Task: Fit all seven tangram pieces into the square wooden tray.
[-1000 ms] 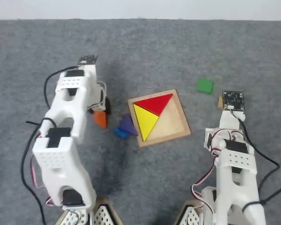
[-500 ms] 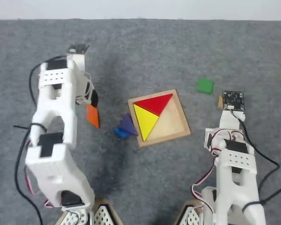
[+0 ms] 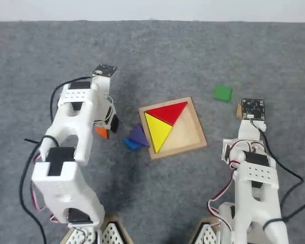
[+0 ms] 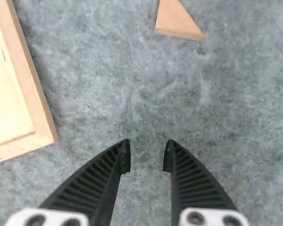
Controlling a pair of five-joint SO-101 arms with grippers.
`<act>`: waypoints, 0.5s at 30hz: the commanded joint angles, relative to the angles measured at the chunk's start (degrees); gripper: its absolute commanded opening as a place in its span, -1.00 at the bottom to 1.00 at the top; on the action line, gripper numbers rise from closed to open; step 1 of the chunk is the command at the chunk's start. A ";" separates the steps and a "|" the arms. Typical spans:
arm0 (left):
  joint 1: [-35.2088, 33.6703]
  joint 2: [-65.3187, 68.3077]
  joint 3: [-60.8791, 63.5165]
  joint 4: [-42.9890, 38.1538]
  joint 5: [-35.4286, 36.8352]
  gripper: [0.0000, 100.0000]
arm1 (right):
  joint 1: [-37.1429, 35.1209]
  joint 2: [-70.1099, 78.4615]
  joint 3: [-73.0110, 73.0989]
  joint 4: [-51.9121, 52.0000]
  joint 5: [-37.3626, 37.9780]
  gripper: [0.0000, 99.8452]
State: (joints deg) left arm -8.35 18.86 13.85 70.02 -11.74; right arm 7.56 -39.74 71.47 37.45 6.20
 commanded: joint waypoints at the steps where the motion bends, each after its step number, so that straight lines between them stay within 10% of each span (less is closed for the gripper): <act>1: -1.93 2.37 -0.40 -2.20 -0.79 -0.59 | 0.31 -2.24 -0.53 -1.10 0.62 -0.75; 15: -7.03 6.42 -6.11 1.05 -3.87 -0.61 | 0.31 -2.07 -0.53 -1.10 0.62 -0.75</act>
State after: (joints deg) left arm -13.80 25.01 9.54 70.37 -14.90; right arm 7.65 -39.74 71.47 37.45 6.20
